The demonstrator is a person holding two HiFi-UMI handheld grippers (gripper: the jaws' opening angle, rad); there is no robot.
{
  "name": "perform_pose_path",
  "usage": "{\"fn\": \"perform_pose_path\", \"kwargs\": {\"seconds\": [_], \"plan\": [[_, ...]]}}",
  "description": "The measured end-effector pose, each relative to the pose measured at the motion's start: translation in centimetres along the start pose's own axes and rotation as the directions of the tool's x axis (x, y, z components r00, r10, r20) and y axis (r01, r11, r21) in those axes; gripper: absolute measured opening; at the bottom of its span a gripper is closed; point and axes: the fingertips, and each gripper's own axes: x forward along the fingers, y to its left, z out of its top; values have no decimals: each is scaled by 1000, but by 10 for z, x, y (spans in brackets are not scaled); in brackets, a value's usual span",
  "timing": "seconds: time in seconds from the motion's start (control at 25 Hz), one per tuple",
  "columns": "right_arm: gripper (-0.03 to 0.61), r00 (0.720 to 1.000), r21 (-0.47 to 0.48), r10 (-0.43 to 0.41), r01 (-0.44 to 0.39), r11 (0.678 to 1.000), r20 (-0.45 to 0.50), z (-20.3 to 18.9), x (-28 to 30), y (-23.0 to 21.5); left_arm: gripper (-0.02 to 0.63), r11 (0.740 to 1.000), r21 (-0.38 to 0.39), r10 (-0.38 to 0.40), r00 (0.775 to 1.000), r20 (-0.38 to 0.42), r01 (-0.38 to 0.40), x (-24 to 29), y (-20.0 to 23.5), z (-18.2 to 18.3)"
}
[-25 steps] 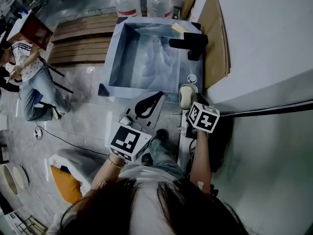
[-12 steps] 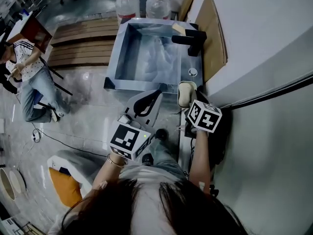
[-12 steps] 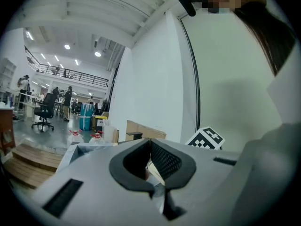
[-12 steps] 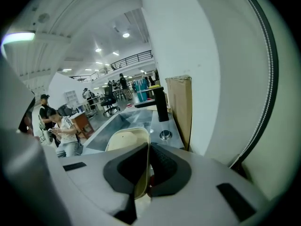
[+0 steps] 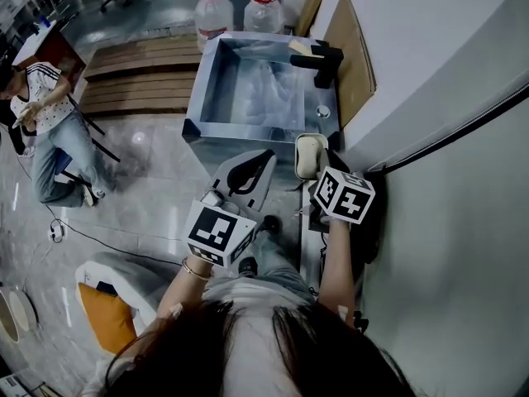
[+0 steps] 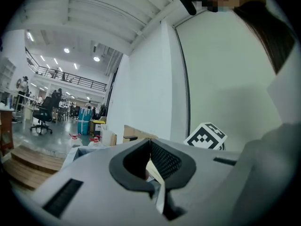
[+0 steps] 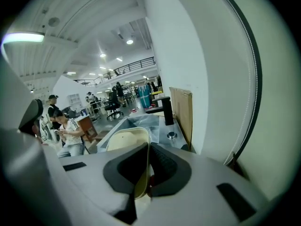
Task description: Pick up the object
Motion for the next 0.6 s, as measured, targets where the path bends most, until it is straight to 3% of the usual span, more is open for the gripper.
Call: {"fn": "perform_pose_path", "kwargs": {"seconds": [0.6], "plan": [[34,997,-36,17,-14,999,80,-10,-82,36,9,1000,18,-20,999,40,19,-70,-44,6]]}}
